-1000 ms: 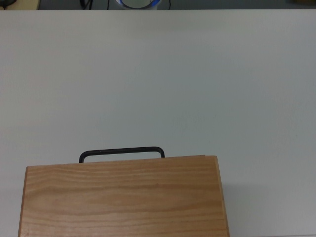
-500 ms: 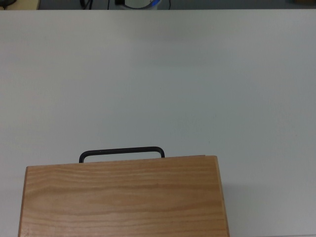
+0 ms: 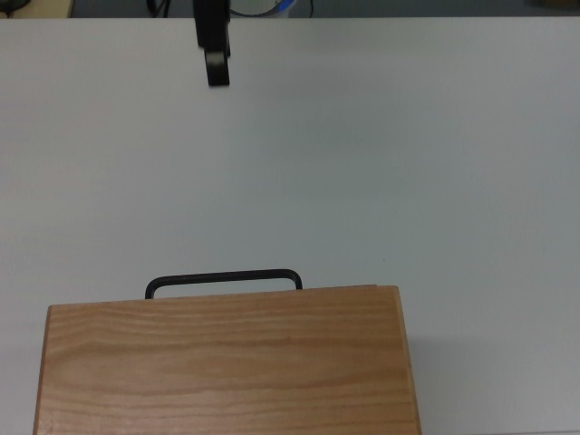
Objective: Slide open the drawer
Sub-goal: 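Move the open gripper to the upper drawer's black handle and grasp it, then pull the handle outward, sliding the upper drawer out of the cabinet, then open the gripper, release the handle and lift away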
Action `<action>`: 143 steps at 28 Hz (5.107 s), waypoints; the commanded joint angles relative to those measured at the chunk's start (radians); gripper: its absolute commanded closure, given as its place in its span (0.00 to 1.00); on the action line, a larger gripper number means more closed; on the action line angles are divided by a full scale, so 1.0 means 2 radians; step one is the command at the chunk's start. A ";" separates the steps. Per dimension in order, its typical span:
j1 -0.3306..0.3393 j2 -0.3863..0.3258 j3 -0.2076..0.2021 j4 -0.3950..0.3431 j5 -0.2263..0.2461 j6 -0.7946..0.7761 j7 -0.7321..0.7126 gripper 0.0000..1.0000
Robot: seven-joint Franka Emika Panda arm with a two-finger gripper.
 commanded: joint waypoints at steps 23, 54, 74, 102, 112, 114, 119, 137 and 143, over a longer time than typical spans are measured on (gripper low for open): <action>0.008 0.261 0.000 0.181 -0.038 0.185 -0.009 0.00; 0.023 0.260 0.000 0.181 -0.102 0.180 -0.011 1.00; 0.000 0.201 -0.001 0.169 -0.092 -0.053 -0.010 1.00; -0.026 0.128 -0.004 0.146 -0.044 -0.318 -0.059 1.00; -0.040 0.115 -0.004 0.146 -0.044 -0.348 -0.064 1.00; -0.042 0.114 -0.005 0.146 -0.043 -0.349 -0.069 1.00; -0.049 0.111 -0.004 0.152 -0.042 -0.344 -0.069 1.00; -0.046 0.094 0.001 0.192 -0.002 -0.262 -0.066 0.28; -0.046 0.092 0.001 0.230 -0.002 -0.260 -0.076 0.00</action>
